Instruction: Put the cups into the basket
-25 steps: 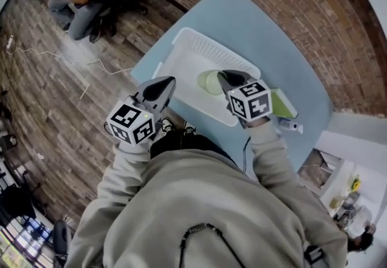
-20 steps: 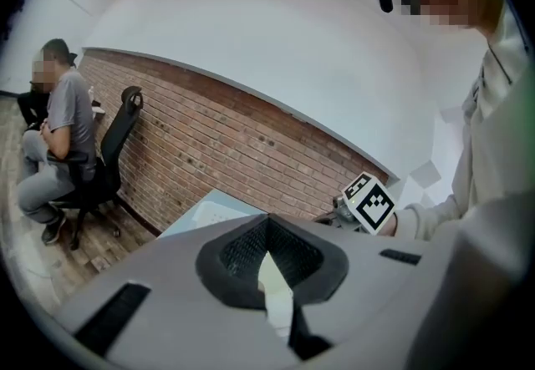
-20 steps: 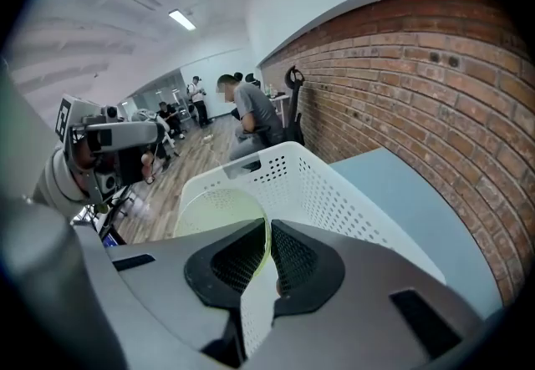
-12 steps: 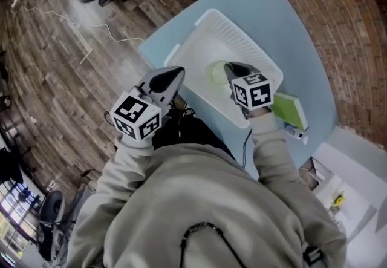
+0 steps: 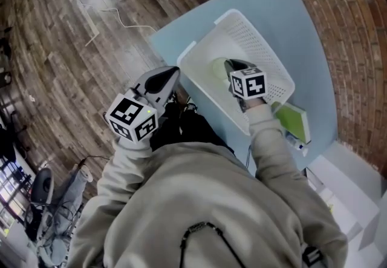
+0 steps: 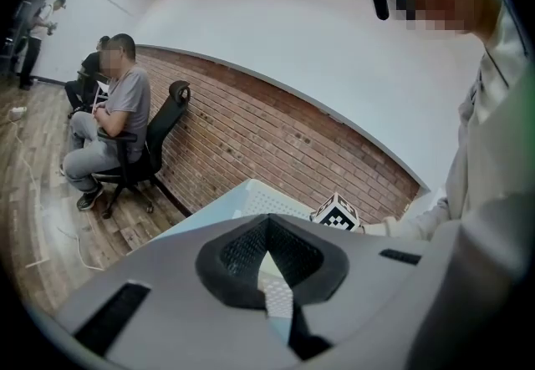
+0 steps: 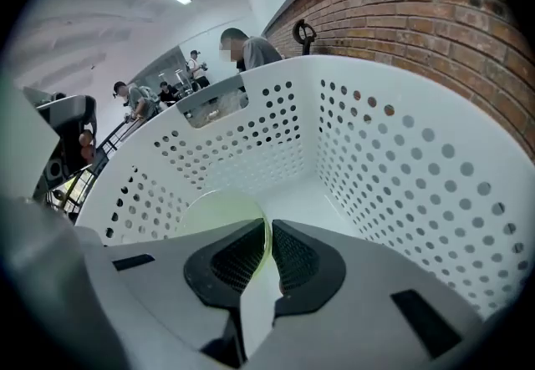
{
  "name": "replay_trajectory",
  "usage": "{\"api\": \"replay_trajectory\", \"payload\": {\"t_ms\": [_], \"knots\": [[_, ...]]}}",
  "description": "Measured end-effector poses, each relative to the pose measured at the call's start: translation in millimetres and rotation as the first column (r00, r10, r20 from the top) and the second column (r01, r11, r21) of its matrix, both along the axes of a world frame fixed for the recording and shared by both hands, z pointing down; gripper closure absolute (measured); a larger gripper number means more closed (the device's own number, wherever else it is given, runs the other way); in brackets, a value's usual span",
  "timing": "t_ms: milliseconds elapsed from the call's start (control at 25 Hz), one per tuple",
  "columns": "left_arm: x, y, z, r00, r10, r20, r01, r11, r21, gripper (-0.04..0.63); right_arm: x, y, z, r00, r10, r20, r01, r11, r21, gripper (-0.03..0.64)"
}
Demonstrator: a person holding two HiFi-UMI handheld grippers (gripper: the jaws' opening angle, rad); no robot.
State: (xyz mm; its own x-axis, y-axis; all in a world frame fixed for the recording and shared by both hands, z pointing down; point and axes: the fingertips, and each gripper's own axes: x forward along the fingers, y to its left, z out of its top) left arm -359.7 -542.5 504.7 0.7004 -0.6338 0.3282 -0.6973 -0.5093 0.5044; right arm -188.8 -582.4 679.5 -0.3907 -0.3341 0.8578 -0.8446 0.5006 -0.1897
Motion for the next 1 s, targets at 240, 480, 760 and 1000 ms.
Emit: {"api": "replay_trajectory", "payload": {"t_ms": [240,480,760,1000], "knots": [[-8,8,11,0.999,-0.032,0.008,0.032,0.999,-0.027,0.598,-6,-1,20,1.000,-0.031,-0.002,0.031,0.999,-0.012,0.581],[-17,9,15,0.998,-0.059,0.000,0.059,0.998,-0.038,0.598,-6,2,31,0.999,-0.023,-0.021,0.022,0.999,-0.041,0.556],[-21,13,14,0.998,-0.058,-0.005,0.058,0.998,-0.037,0.598,-2,1,30,0.999,-0.007,-0.049,0.005,0.999,-0.041,0.437],[-21,16,18,0.999,-0.051,0.005,0.051,0.998,-0.041,0.598,8,-4,28,0.997,0.024,-0.079,-0.026,0.999,-0.024,0.367]]}}
